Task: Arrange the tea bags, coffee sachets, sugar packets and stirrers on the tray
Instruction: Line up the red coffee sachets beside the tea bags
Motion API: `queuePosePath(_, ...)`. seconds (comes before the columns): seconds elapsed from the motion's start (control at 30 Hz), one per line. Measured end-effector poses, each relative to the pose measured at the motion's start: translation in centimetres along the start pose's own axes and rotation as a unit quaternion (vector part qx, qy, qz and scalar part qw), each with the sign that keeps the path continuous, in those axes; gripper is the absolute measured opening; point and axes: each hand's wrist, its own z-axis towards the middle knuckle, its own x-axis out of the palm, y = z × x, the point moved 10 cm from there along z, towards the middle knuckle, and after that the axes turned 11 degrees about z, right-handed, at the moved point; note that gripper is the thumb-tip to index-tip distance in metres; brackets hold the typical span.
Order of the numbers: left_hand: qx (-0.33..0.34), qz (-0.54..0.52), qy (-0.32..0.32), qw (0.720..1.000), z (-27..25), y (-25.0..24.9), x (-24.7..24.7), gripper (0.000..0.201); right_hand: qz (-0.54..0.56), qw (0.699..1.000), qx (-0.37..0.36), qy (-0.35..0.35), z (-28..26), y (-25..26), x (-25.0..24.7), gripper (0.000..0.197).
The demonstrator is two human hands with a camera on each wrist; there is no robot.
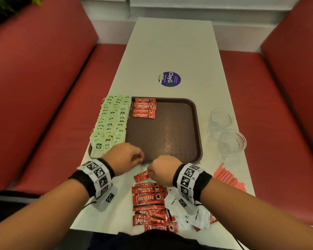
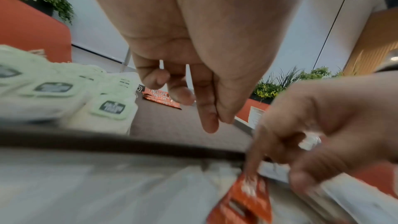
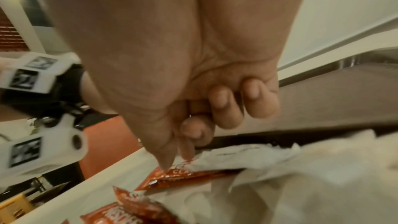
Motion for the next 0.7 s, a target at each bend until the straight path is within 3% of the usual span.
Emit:
queuePosePath(0.2,-0.02,0.021,0.054,0.998,-2.8,-0.7,4.1,0.024,-0.008,0.998,0.038,-0.039,0.0,-0.5,0.1,0.017)
queuePosePath(0.37,-0.038,0.021,0.069,0.997,-2.8,-1.6,5.2,0.033,0.008,0.999,0.026,-0.042,0.4,-0.5,0.7,0.012)
queuePosePath(0.6,-0.05,0.025,0.061,0.997,-2.6,-1.2,4.2,0.021,0.078,0.994,-0.044,-0.068,0.1,-0.1,0.7,0.006)
queuePosePath(0.7,-0.079,0.004,0.032,0.996,-3.0,0.3,2.7,0.014,0.143,0.982,-0.07,-0.103,-1.0,-0.4,-0.5,0.015)
